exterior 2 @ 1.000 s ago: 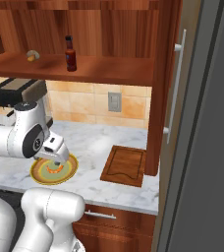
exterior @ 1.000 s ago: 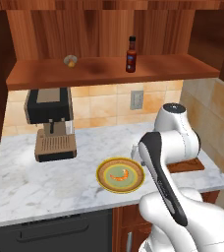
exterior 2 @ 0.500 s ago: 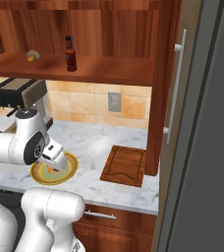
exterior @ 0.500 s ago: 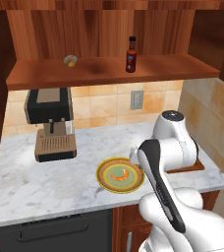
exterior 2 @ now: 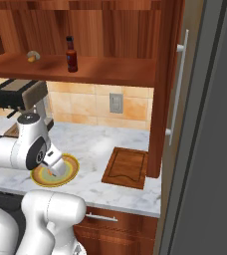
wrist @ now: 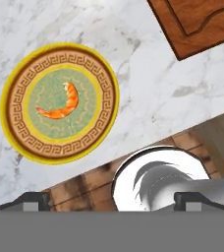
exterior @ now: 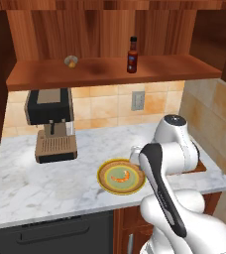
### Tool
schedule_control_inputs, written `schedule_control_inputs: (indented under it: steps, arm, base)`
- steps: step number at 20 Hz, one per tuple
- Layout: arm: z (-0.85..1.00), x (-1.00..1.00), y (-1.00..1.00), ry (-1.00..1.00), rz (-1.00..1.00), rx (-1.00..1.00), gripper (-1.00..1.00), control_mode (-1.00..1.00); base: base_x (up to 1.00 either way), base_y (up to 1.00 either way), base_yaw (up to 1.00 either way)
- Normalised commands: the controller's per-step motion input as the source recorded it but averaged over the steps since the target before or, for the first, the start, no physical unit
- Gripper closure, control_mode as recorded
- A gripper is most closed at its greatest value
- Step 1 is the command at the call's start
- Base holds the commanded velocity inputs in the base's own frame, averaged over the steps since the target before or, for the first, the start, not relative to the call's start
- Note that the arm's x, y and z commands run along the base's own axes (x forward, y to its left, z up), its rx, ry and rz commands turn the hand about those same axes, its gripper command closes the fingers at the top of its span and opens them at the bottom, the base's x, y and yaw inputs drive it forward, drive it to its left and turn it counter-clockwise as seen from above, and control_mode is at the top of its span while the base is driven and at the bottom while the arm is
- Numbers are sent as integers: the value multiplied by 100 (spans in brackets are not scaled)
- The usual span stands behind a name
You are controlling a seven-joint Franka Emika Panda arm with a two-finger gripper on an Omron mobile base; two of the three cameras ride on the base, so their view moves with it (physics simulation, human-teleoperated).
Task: Pick the shrimp from the plate and place it on the cutting board. Then pick the condiment bottle from the cabinet and place it next to the cutting board.
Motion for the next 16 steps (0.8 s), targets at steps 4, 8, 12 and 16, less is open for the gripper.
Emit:
schedule_control_inputs:
  steps: [4,8,12,16]
  arm:
    - [-8,17,2,0,-14,0,-100,-100]
    - [-3,23,0,0,-12,0,-100,-100]
    - [-9,23,0,0,-7,0,-100,-100]
    - [-17,17,5,0,-1,1,-100,-100]
  base:
    - [0,0,0]
    - [0,0,0]
    - [0,0,0]
    - [0,0,0]
